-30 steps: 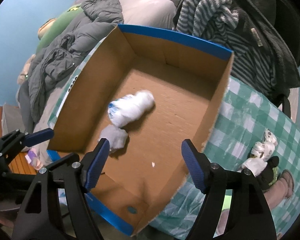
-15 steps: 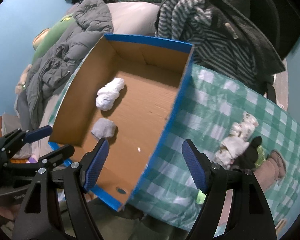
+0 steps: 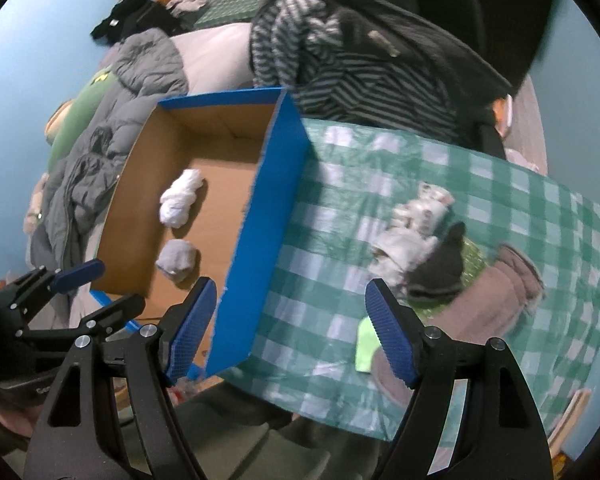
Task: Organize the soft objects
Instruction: 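Move both grippers back over the pile of soft items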
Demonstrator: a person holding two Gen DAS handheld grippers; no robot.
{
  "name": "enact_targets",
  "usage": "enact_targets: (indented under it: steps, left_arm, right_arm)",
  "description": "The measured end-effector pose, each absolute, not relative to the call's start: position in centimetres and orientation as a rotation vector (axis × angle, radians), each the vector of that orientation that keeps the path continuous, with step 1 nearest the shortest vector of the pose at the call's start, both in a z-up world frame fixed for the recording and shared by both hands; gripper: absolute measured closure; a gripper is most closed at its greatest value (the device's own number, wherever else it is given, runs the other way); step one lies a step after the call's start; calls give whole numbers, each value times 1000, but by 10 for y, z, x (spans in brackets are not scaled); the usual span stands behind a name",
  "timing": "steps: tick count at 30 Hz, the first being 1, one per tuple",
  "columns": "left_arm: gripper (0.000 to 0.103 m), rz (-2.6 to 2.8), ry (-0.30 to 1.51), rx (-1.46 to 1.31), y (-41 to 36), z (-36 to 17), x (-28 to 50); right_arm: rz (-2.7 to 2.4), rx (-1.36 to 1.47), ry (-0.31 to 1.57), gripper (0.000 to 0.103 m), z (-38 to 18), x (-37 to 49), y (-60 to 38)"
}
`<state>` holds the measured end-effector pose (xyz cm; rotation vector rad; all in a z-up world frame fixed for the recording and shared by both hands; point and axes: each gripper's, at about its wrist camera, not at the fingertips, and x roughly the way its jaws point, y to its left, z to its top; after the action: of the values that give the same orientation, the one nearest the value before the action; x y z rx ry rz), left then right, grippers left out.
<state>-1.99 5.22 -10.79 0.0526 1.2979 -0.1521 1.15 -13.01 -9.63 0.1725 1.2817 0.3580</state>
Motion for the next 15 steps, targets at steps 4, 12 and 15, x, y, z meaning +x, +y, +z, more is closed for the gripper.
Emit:
enact_targets:
  steps: [4,12,15]
  left_arm:
    - [32,-180,1295,84,34,-106,-17]
    - [32,-244,1285,119,-1,-106,-9]
    - [32,-266,1282,125,-14,-107,-5]
  right_arm:
    - [326,206,1281,25,-98,8,-149]
    - [235,256,1294,25,-106,5,-191]
    - [205,264,1299,25,-107,4,-205]
